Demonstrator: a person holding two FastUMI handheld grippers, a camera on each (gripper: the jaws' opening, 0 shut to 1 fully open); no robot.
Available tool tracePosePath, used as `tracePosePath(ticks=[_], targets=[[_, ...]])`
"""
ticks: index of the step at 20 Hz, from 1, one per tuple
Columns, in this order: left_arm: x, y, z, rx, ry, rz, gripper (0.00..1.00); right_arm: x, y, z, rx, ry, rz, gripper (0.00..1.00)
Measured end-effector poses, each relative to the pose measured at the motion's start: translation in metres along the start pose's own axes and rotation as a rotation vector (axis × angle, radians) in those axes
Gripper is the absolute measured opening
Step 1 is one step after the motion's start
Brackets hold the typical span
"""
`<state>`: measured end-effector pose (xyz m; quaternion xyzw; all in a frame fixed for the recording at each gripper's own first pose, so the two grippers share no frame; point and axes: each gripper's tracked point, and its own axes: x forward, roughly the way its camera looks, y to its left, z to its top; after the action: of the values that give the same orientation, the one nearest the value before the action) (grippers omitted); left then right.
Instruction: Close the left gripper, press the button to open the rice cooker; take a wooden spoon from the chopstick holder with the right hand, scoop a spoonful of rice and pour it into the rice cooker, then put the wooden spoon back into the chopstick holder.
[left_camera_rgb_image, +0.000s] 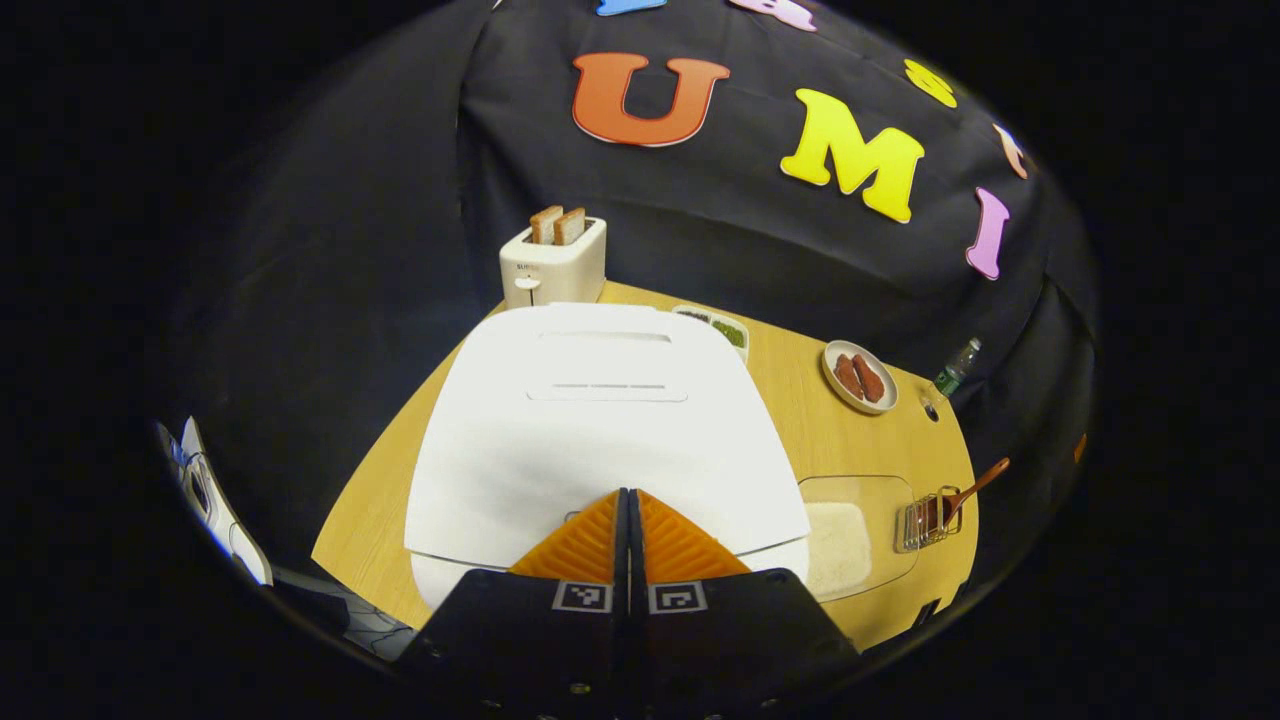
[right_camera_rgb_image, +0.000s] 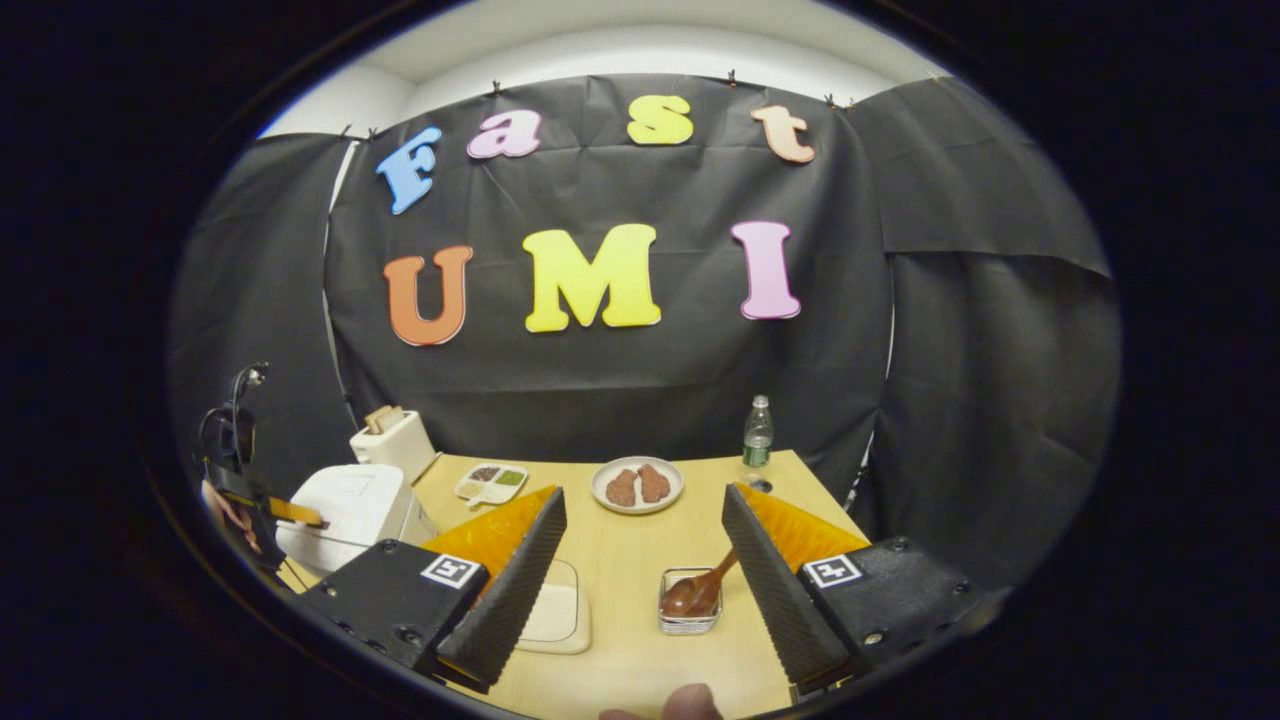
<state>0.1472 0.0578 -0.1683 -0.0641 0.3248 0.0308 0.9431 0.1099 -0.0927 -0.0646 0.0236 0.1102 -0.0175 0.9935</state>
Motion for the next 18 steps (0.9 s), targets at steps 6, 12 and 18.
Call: tracePosePath(ticks=[6, 12, 18], targets=[[-0.044, -0.008, 0.11, 0.061, -0.356, 0.024, 0.0, -0.012, -0.032, 0.012, -0.009, -0.038, -0.063, 1.0], [-0.044, -0.013, 0.148, 0.05, -0.441, 0.02, 0.05, -0.018, -0.06, 0.014, 0.003, -0.042, -0.105, 1.0], [-0.076, -0.031, 0.155, 0.043, -0.538, -0.005, 0.2, -0.016, -0.075, -0.001, 0.001, -0.01, -0.1, 1.0]])
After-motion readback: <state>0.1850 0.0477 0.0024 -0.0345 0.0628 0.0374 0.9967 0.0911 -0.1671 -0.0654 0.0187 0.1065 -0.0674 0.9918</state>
